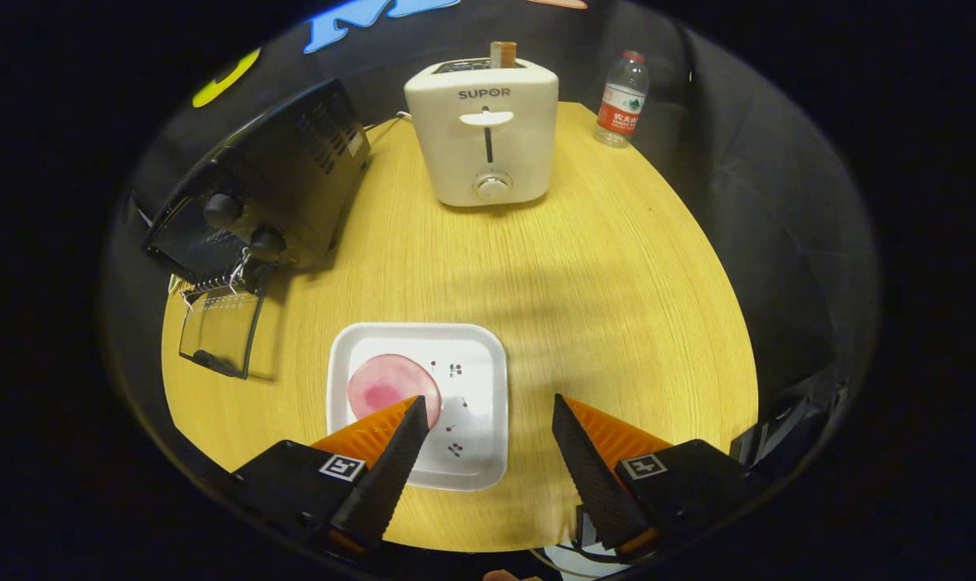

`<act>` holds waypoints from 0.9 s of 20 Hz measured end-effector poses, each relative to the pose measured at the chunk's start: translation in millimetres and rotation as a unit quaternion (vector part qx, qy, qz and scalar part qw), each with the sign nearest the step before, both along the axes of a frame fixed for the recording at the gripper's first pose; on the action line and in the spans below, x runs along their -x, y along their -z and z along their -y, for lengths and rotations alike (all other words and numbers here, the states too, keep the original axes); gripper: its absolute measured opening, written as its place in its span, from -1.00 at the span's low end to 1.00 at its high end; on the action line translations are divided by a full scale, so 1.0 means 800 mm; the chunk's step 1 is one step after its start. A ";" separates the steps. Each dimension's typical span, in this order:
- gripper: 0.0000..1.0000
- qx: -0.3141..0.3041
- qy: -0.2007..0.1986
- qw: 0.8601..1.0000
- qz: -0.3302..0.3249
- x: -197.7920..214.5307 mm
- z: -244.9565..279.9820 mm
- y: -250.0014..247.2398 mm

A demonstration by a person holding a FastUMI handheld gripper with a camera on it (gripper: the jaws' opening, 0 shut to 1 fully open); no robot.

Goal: Open the toaster oven, put the food inside, and close the toaster oven door.

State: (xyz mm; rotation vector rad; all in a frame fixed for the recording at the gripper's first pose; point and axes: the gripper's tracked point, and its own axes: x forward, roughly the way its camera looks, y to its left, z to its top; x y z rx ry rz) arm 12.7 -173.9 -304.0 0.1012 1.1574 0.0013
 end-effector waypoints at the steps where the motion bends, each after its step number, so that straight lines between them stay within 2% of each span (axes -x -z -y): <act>1: 0.98 -0.006 -0.002 1.000 -0.011 0.001 0.001 0.005; 6: 0.96 -0.017 -0.020 0.998 -0.055 0.006 0.006 0.027; 8: 0.84 -0.022 -0.026 0.997 -0.063 0.004 0.002 0.034; 9: 0.67 -0.024 -0.029 0.997 -0.067 0.004 0.000 0.036; 13: 0.20 -0.014 -0.035 0.997 -0.073 0.002 -0.002 0.044; 18: -0.49 -0.036 -0.011 0.995 -0.090 0.003 -0.006 0.044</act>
